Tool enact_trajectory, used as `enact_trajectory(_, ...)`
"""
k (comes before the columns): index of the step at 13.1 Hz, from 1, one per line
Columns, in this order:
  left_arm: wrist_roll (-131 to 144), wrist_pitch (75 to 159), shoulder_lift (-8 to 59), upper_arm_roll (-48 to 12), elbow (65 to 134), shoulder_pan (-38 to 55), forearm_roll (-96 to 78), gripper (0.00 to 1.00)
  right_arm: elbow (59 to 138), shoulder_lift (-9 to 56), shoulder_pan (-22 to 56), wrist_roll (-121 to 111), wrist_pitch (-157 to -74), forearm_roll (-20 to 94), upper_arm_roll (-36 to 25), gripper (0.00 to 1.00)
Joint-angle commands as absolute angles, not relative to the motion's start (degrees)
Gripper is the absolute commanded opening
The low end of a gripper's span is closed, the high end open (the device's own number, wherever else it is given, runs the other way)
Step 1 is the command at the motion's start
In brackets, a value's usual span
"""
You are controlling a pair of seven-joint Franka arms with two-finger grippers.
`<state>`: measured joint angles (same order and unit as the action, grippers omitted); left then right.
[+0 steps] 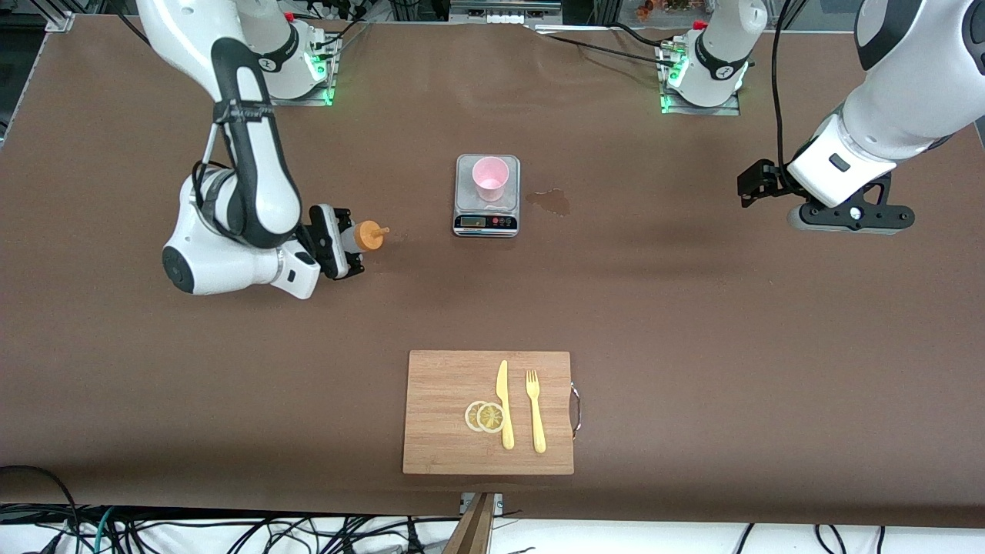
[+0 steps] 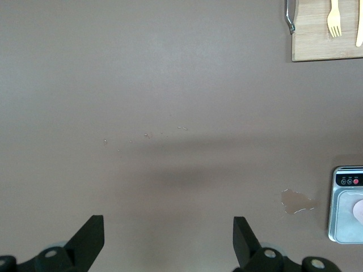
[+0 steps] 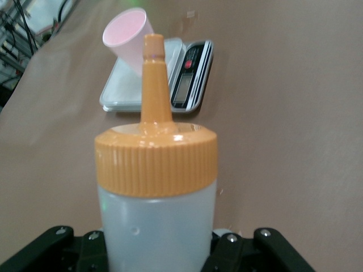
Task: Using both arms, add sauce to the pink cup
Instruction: 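Lift the bottle with the right gripper toward the pink cup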
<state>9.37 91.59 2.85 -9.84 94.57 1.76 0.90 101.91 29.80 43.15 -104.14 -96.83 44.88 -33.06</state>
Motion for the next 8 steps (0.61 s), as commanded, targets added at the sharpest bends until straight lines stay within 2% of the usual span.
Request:
enact_trajectory(1,8.6,91.0,2.0,-9.8,94.9,1.5,-0.2,1.0,103.7,25.3,46.0,-97.3,-97.8,38.3,-33.3,0.14)
enact_trajectory(6,8.5,91.0,2.0,-9.8,94.9,1.5,-0.2,1.0,103.8,24.3,49.2,-88.8,-98.3,31.4,-32.4,0.14)
enact_trajectory(8,8.5,91.0,2.0,-9.8,94.9,1.5,-0.2,1.0,103.7,23.7,50.2,-82.6,-98.4,28.9,-29.8,0.14)
